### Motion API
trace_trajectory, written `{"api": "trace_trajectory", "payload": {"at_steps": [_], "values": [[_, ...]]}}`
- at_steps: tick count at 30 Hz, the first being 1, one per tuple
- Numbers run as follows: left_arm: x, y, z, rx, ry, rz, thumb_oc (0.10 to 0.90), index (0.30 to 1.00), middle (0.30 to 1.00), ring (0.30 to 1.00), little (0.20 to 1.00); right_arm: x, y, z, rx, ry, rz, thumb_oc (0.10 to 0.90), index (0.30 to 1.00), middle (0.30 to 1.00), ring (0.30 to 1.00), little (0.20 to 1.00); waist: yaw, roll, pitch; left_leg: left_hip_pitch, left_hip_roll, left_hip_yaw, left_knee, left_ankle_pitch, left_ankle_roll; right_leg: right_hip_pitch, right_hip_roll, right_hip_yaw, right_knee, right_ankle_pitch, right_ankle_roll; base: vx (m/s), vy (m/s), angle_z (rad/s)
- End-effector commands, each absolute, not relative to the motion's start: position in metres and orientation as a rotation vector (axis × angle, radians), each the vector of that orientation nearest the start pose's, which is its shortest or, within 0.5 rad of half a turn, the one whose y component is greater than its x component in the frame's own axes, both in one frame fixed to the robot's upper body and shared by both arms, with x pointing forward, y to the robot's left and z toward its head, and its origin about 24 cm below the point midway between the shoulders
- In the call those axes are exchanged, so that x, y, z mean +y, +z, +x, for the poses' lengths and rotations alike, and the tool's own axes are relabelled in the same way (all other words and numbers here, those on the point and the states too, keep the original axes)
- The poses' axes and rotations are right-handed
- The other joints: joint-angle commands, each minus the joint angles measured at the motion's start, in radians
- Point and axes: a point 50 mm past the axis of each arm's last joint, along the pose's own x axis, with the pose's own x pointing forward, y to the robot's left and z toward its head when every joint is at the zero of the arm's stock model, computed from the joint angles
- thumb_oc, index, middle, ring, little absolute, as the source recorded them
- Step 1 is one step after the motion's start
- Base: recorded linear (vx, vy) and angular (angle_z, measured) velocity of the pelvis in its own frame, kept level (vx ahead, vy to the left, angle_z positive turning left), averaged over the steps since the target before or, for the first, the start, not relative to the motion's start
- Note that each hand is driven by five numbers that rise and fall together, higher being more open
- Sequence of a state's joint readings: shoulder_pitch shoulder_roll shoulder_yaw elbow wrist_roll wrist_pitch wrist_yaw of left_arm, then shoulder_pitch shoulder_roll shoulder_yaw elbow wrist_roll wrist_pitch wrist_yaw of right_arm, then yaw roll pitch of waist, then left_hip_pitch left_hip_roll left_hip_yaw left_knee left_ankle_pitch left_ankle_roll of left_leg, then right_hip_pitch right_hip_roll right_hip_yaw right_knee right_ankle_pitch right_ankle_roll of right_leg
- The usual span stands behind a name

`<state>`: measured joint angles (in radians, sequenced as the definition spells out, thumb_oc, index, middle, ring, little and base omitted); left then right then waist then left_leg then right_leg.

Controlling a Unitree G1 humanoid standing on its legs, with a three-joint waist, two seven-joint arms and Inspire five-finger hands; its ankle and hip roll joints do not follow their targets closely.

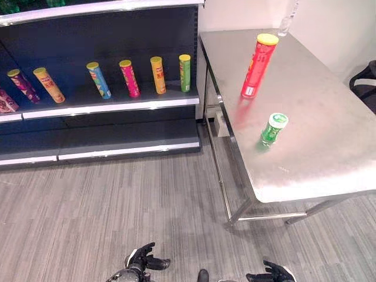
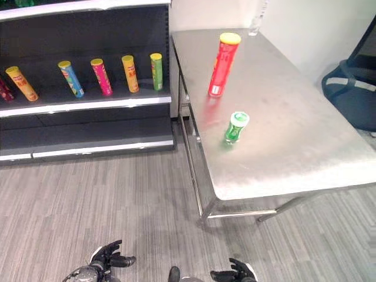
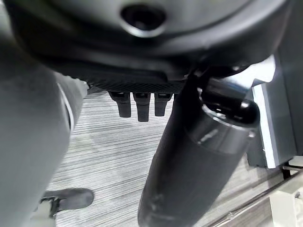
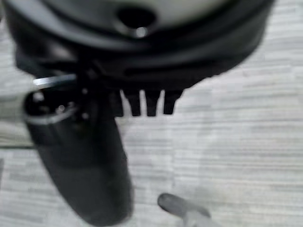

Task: Put the goods on the table back onto the shelves and tidy them up.

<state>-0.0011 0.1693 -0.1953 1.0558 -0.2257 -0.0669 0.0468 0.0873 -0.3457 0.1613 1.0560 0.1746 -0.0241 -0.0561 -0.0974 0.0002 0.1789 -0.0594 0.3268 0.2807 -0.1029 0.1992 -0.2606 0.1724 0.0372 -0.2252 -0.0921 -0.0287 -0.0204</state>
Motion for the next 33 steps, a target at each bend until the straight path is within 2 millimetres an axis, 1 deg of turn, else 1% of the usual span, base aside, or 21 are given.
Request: {"api": "trace_trajectory", "payload": {"at_steps": [1, 4, 5, 6, 7, 8, 9, 10, 11, 13, 14, 16, 17, 22, 25, 26, 27, 29, 31, 32, 33], "values": [[0.207, -0.141, 0.144, 0.918, 0.066, 0.140, 0.800, 0.900, 0.900, 0.900, 0.900, -0.275, -0.136, 0.110, 1.034, -0.201, -0.289, 0.800, 0.900, 0.900, 0.900, 0.900, 0.011, 0.029, -0.012, 0.007, -0.050, -0.001, 0.020, -0.003, 0.047, 0.016, -0.202, 0.014, 0.013, -0.062, 0.177, 0.31, 0.243, -0.64], [0.214, -0.140, 0.146, 0.916, 0.081, 0.154, 0.800, 0.900, 0.900, 0.900, 0.900, -0.269, -0.138, 0.112, 1.040, -0.185, -0.279, 0.800, 0.900, 0.900, 0.900, 0.900, 0.022, 0.014, -0.033, 0.030, -0.117, 0.023, 0.030, -0.058, 0.098, -0.002, -0.278, 0.043, 0.082, -0.059, 0.207, 0.30, 0.279, -0.36], [0.218, -0.138, 0.151, 0.906, 0.094, 0.160, 0.800, 0.900, 0.900, 0.900, 0.900, -0.266, -0.139, 0.115, 1.039, -0.182, -0.271, 0.800, 0.900, 0.900, 0.900, 0.900, 0.025, 0.007, -0.030, 0.051, -0.158, 0.034, 0.032, -0.091, 0.133, -0.056, -0.315, 0.065, 0.197, -0.042, 0.222, 0.19, 0.238, -0.21], [0.218, -0.138, 0.151, 0.905, 0.094, 0.160, 0.800, 0.900, 0.900, 0.900, 0.900, -0.266, -0.139, 0.115, 1.039, -0.182, -0.271, 0.800, 0.900, 0.900, 0.900, 0.900, 0.027, 0.008, -0.033, 0.048, -0.157, 0.035, 0.032, -0.090, 0.133, -0.060, -0.314, 0.067, 0.197, -0.040, 0.222, 0.19, 0.299, -0.29], [0.221, -0.134, 0.158, 0.885, 0.103, 0.166, 0.800, 0.900, 0.900, 0.900, 0.900, -0.266, -0.138, 0.117, 1.040, -0.186, -0.266, 0.800, 0.900, 0.900, 0.900, 0.900, 0.021, 0.004, -0.018, 0.076, -0.194, 0.041, 0.028, -0.116, 0.164, -0.126, -0.344, 0.088, 0.336, 0.010, 0.224, 0.08, 0.156, -0.11], [0.221, -0.134, 0.158, 0.885, 0.103, 0.166, 0.800, 0.900, 0.900, 0.900, 0.900, -0.267, -0.138, 0.117, 1.039, -0.186, -0.266, 0.800, 0.900, 0.900, 0.900, 0.900, 0.023, 0.006, -0.021, 0.072, -0.192, 0.044, 0.028, -0.115, 0.164, -0.131, -0.342, 0.091, 0.335, 0.012, 0.224, 0.13, 0.308, -0.08], [0.225, -0.132, 0.160, 0.882, 0.104, 0.182, 0.800, 0.900, 0.900, 0.900, 0.900, -0.268, -0.139, 0.116, 1.044, -0.208, -0.247, 0.800, 0.900, 0.900, 0.900, 0.900, 0.010, 0.005, -0.006, 0.096, -0.216, 0.057, 0.016, -0.140, 0.187, -0.205, -0.366, 0.087, 0.455, 0.070, 0.209, 0.11, 0.244, -0.09], [0.227, -0.133, 0.160, 0.887, 0.102, 0.188, 0.800, 0.900, 0.900, 0.900, 0.900, -0.269, -0.142, 0.107, 1.079, -0.229, -0.236, 0.800, 0.900, 0.900, 0.900, 0.900, -0.002, 0.000, 0.005, 0.116, -0.229, 0.068, 0.016, -0.158, 0.195, -0.250, -0.371, 0.067, 0.494, 0.087, 0.201, 0.11, 0.244, -0.06], [0.227, -0.133, 0.160, 0.887, 0.102, 0.188, 0.800, 0.900, 0.900, 0.900, 0.900, -0.269, -0.142, 0.107, 1.079, -0.229, -0.236, 0.800, 0.900, 0.900, 0.900, 0.900, -0.002, 0.000, 0.005, 0.116, -0.229, 0.068, 0.016, -0.158, 0.195, -0.250, -0.371, 0.067, 0.494, 0.087, 0.201, 0.09, 0.110, -0.01], [0.227, -0.131, 0.164, 0.881, 0.097, 0.199, 0.800, 0.900, 0.900, 0.900, 0.900, -0.273, -0.146, 0.094, 1.137, -0.268, -0.230, 0.800, 0.900, 0.900, 0.900, 0.900, -0.028, 0.005, 0.019, 0.125, -0.224, 0.066, 0.016, -0.168, 0.185, -0.280, -0.308, 0.038, 0.381, 0.048, 0.192, 0.09, 0.001, -0.03], [0.227, -0.131, 0.164, 0.881, 0.097, 0.199, 0.800, 0.900, 0.900, 0.900, 0.900, -0.273, -0.146, 0.094, 1.137, -0.268, -0.230, 0.800, 0.900, 0.900, 0.900, 0.900, -0.028, 0.005, 0.019, 0.126, -0.223, 0.066, 0.016, -0.168, 0.185, -0.279, -0.308, 0.037, 0.380, 0.048, 0.191, 0.10, -0.034, -0.07], [0.227, -0.130, 0.167, 0.878, 0.072, 0.236, 0.800, 0.900, 0.900, 0.900, 0.900, -0.278, -0.148, 0.086, 1.172, -0.299, -0.226, 0.800, 0.900, 0.900, 0.900, 0.900, -0.047, -0.002, 0.026, 0.134, -0.233, 0.064, 0.016, -0.186, 0.181, -0.286, -0.262, 0.045, 0.237, 0.046, 0.199, 0.08, -0.045, 0.04], [0.224, -0.130, 0.169, 0.867, 0.049, 0.245, 0.800, 0.900, 0.900, 0.900, 0.900, -0.283, -0.149, 0.076, 1.201, -0.344, -0.211, 0.800, 0.900, 0.900, 0.900, 0.900, -0.054, -0.011, 0.018, 0.134, -0.243, 0.067, 0.016, -0.190, 0.180, -0.253, -0.252, 0.077, 0.146, 0.059, 0.218, 0.10, -0.053, 0.15], [0.221, -0.127, 0.175, 0.842, 0.035, 0.251, 0.800, 0.900, 0.900, 0.900, 0.900, -0.292, -0.148, 0.061, 1.224, -0.425, -0.174, 0.800, 0.900, 0.900, 0.900, 0.900, -0.064, -0.020, 0.002, 0.141, -0.236, 0.087, 0.016, -0.190, 0.172, -0.238, -0.231, 0.087, 0.091, 0.083, 0.216, 0.07, -0.056, 0.05], [0.219, -0.126, 0.178, 0.831, 0.017, 0.257, 0.800, 0.900, 0.900, 0.900, 0.900, -0.308, -0.144, 0.048, 1.237, -0.528, -0.166, 0.800, 0.900, 0.900, 0.900, 0.900, -0.078, -0.023, -0.009, 0.155, -0.228, 0.102, 0.016, -0.192, 0.166, -0.207, -0.218, 0.082, 0.047, 0.090, 0.215, 0.08, -0.051, -0.26], [0.219, -0.123, 0.181, 0.817, 0.007, 0.261, 0.800, 0.900, 0.900, 0.900, 0.900, -0.327, -0.136, 0.035, 1.228, -0.640, -0.150, 0.800, 0.900, 0.900, 0.900, 0.900, -0.092, -0.026, -0.008, 0.164, -0.222, 0.114, 0.016, -0.196, 0.162, -0.193, -0.212, 0.083, 0.026, 0.096, 0.220, 0.03, -0.033, -0.15], [0.219, -0.123, 0.181, 0.817, 0.007, 0.261, 0.800, 0.900, 0.900, 0.900, 0.900, -0.327, -0.136, 0.035, 1.228, -0.640, -0.150, 0.800, 0.900, 0.900, 0.900, 0.900, -0.091, -0.027, -0.011, 0.160, -0.222, 0.115, 0.016, -0.194, 0.162, -0.197, -0.212, 0.084, 0.025, 0.098, 0.219, 0.09, -0.041, -0.17], [0.219, -0.123, 0.182, 0.819, -0.012, 0.274, 0.800, 0.900, 0.900, 0.900, 0.900, -0.356, -0.121, 0.007, 1.201, -0.839, -0.096, 0.800, 0.900, 0.900, 0.900, 0.900, -0.117, -0.026, -0.019, 0.172, -0.217, 0.127, 0.016, -0.201, 0.156, -0.186, -0.208, 0.087, 0.018, 0.096, 0.224, 0.09, -0.012, -0.10], [0.218, -0.123, 0.182, 0.819, -0.017, 0.275, 0.800, 0.900, 0.900, 0.900, 0.900, -0.365, -0.115, 0.001, 1.176, -0.900, -0.084, 0.800, 0.900, 0.900, 0.900, 0.900, -0.125, -0.025, -0.023, 0.172, -0.216, 0.132, 0.016, -0.201, 0.155, -0.187, -0.206, 0.092, 0.017, 0.097, 0.225, 0.06, 0.006, -0.09], [0.217, -0.124, 0.181, 0.822, -0.019, 0.270, 0.800, 0.900, 0.900, 0.900, 0.900, -0.391, -0.095, 0.000, 1.036, -1.051, -0.053, 0.800, 0.900, 0.900, 0.900, 0.900, -0.150, -0.022, -0.023, 0.183, -0.213, 0.141, 0.016, -0.210, 0.152, -0.182, -0.204, 0.096, 0.014, 0.092, 0.230, 0.07, 0.011, -0.20], [0.217, -0.124, 0.181, 0.822, -0.019, 0.270, 0.800, 0.900, 0.900, 0.900, 0.900, -0.391, -0.095, 0.000, 1.036, -1.051, -0.053, 0.800, 0.900, 0.900, 0.900, 0.900, -0.148, -0.022, -0.026, 0.179, -0.213, 0.143, 0.016, -0.207, 0.152, -0.187, -0.203, 0.098, 0.014, 0.095, 0.228, 0.06, 0.017, -0.21]]}}
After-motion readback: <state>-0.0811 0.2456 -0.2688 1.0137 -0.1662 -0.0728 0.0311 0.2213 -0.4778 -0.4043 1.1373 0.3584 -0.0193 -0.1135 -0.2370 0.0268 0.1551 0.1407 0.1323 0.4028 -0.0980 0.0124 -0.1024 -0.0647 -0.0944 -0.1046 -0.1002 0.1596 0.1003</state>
